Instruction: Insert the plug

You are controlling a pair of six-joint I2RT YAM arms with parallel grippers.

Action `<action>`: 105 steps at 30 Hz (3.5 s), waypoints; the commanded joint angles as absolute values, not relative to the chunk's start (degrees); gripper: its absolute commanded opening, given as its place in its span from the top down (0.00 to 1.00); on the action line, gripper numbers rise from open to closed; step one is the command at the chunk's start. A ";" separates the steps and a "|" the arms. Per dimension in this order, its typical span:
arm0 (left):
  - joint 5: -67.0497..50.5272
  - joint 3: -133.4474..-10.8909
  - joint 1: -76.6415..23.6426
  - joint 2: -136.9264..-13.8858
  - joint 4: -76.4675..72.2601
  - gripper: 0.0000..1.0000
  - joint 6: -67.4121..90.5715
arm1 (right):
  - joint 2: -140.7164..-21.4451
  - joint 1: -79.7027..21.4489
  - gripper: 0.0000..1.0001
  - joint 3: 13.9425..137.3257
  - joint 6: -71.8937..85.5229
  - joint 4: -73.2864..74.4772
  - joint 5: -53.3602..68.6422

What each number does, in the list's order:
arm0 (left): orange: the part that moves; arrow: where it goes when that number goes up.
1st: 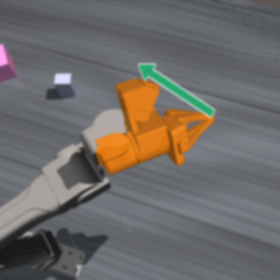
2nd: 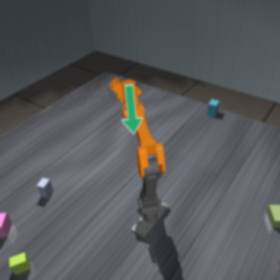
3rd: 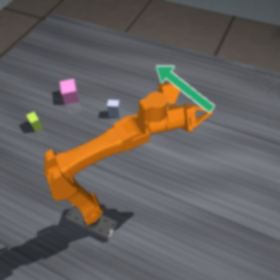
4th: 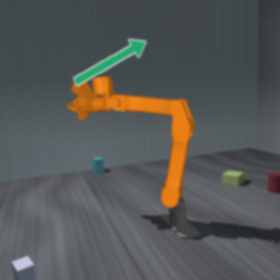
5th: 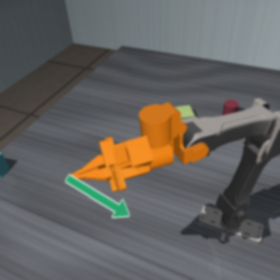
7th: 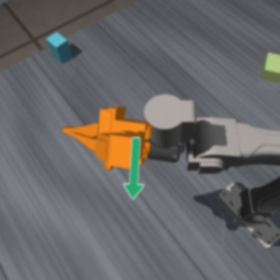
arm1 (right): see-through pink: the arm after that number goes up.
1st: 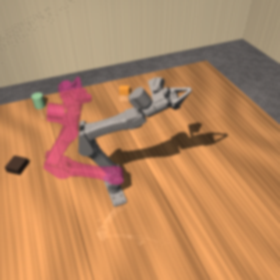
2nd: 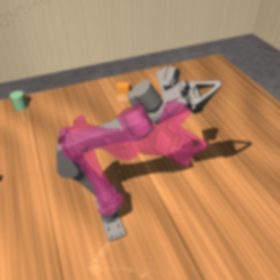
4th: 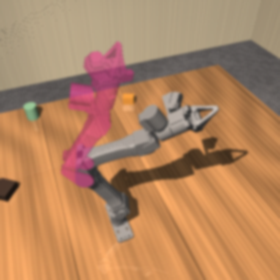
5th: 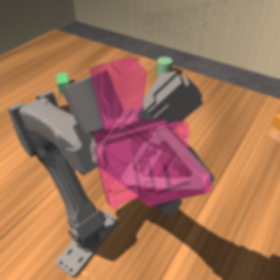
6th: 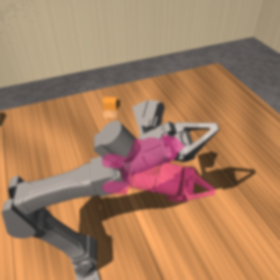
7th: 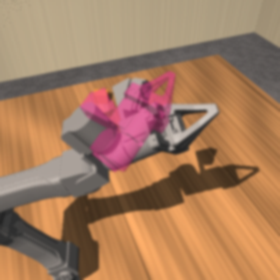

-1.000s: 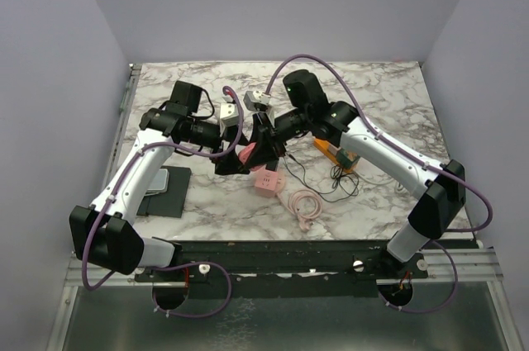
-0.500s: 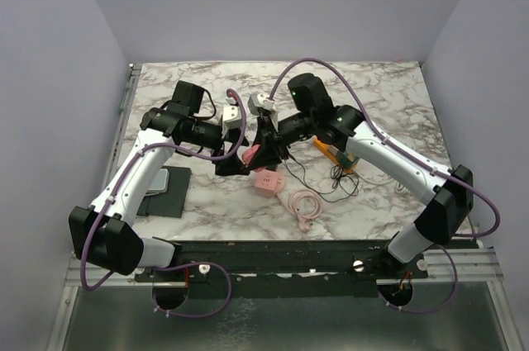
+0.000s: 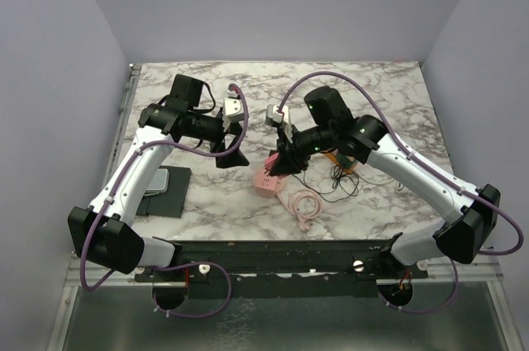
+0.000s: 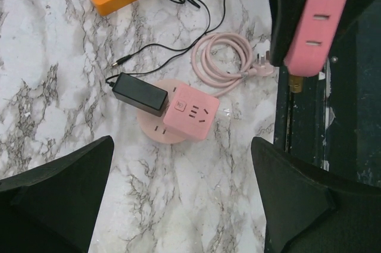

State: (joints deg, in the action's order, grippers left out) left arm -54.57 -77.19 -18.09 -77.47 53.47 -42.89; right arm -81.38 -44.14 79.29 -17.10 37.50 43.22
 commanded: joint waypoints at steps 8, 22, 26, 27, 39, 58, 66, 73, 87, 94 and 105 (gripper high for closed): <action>-65.78 -72.53 -18.59 -74.41 54.11 0.01 -34.91 | -82.76 -44.14 0.99 80.78 -6.71 31.43 32.88; -65.67 -73.69 -20.40 -75.96 52.92 0.03 -35.10 | -87.54 -46.54 0.99 85.33 -5.03 28.85 36.48; -65.08 -73.91 -20.48 -76.45 52.91 0.11 -36.15 | -87.34 -46.82 0.99 85.22 -5.54 28.82 39.41; -65.06 -73.96 -20.48 -76.61 52.87 0.13 -36.27 | -87.22 -46.84 0.99 85.06 -5.68 28.83 40.40; -67.04 -75.92 -20.48 -77.66 52.82 0.42 -36.02 | -87.19 -47.57 0.99 83.93 -7.09 29.36 42.76; -67.07 -74.01 -20.57 -75.46 52.57 0.71 -35.16 | -86.14 -47.55 0.99 83.59 -8.70 32.17 35.29; -64.81 -76.55 -20.63 -75.14 53.22 0.15 -33.98 | -85.80 -47.55 0.99 83.95 -13.19 39.14 38.75; -69.11 -77.14 -20.57 -75.92 53.49 0.31 -33.31 | -86.91 -47.55 0.99 84.46 -13.61 40.01 40.16; -70.41 -75.15 -21.01 -76.11 53.43 0.59 -33.51 | -88.59 -47.55 0.95 85.23 -9.80 31.75 41.96; -70.06 -75.72 -21.01 -76.05 53.28 0.97 -33.78 | -87.53 -47.55 0.86 83.31 -8.07 28.75 41.79; -70.00 -77.98 -21.01 -76.62 51.56 1.00 -29.90 | -76.93 -47.42 0.63 69.65 -1.90 13.31 41.04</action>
